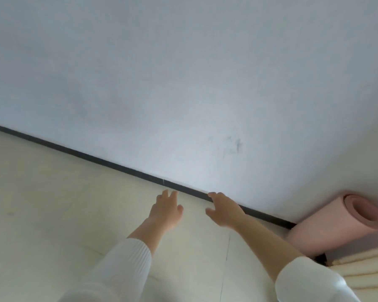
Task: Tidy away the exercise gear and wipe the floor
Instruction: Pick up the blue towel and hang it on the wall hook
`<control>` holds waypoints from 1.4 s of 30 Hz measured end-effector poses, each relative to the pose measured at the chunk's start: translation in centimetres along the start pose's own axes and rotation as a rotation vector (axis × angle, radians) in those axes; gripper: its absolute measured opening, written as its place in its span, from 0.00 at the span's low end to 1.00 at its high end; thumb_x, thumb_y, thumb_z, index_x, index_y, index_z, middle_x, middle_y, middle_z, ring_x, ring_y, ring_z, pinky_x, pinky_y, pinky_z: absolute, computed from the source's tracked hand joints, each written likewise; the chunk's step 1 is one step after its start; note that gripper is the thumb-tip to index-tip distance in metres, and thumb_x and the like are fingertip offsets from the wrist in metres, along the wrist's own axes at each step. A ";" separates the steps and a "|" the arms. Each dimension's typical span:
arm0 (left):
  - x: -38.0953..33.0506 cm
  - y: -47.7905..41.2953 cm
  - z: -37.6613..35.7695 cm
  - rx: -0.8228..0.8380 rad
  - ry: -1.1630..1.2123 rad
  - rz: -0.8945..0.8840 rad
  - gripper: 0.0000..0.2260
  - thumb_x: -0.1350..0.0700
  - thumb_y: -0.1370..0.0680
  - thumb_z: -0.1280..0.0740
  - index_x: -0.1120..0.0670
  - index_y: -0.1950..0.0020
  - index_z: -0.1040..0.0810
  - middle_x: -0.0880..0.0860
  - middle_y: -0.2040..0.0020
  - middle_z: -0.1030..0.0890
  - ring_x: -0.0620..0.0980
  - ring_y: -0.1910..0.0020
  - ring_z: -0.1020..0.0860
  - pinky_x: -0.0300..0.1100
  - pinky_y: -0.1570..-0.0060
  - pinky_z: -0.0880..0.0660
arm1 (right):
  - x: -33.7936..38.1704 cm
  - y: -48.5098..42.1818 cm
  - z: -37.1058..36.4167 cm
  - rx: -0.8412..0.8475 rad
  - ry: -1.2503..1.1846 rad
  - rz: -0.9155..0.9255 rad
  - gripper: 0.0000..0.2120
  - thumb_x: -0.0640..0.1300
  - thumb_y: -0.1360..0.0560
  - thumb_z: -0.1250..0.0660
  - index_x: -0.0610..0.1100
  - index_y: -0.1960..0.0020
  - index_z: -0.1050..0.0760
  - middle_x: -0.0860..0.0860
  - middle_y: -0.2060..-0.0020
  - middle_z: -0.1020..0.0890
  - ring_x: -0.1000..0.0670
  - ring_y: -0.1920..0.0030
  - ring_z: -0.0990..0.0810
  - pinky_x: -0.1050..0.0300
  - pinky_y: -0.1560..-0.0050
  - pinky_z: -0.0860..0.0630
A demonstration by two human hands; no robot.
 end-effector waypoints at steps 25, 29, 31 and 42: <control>74.8 16.8 27.8 -0.288 0.148 0.701 0.24 0.51 0.20 0.44 0.54 0.25 0.43 0.55 0.30 0.35 0.55 0.33 0.35 0.49 0.37 0.31 | 80.4 -11.4 -27.6 0.076 0.496 0.825 0.31 0.58 0.26 0.35 0.47 0.28 0.39 0.49 0.32 0.31 0.46 0.35 0.32 0.47 0.38 0.33; 84.2 15.0 31.2 -0.315 0.151 0.755 0.24 0.51 0.20 0.44 0.53 0.24 0.43 0.54 0.29 0.35 0.54 0.33 0.34 0.48 0.38 0.30 | 90.4 -16.3 -31.2 0.096 0.563 0.921 0.30 0.58 0.26 0.36 0.47 0.28 0.38 0.48 0.33 0.31 0.45 0.36 0.32 0.46 0.38 0.33; 89.0 13.7 33.3 -0.325 0.168 0.787 0.24 0.51 0.20 0.44 0.53 0.24 0.43 0.54 0.29 0.35 0.54 0.33 0.35 0.48 0.38 0.31 | 95.8 -19.0 -32.7 0.110 0.593 0.979 0.29 0.58 0.25 0.37 0.47 0.29 0.38 0.48 0.34 0.31 0.45 0.36 0.32 0.46 0.38 0.33; 110.9 7.5 46.8 -0.331 0.203 0.904 0.24 0.51 0.20 0.45 0.52 0.24 0.44 0.53 0.30 0.35 0.53 0.34 0.34 0.47 0.40 0.30 | 121.0 -30.5 -37.3 0.213 0.553 1.010 0.27 0.56 0.24 0.38 0.46 0.29 0.37 0.49 0.35 0.29 0.46 0.36 0.31 0.46 0.37 0.32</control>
Point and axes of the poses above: each hand's wrist, its own y-axis away from the middle knuckle, its own z-axis out of the back of the hand, x = y × z, the point moved 7 cm from there along -y, towards the middle knuckle
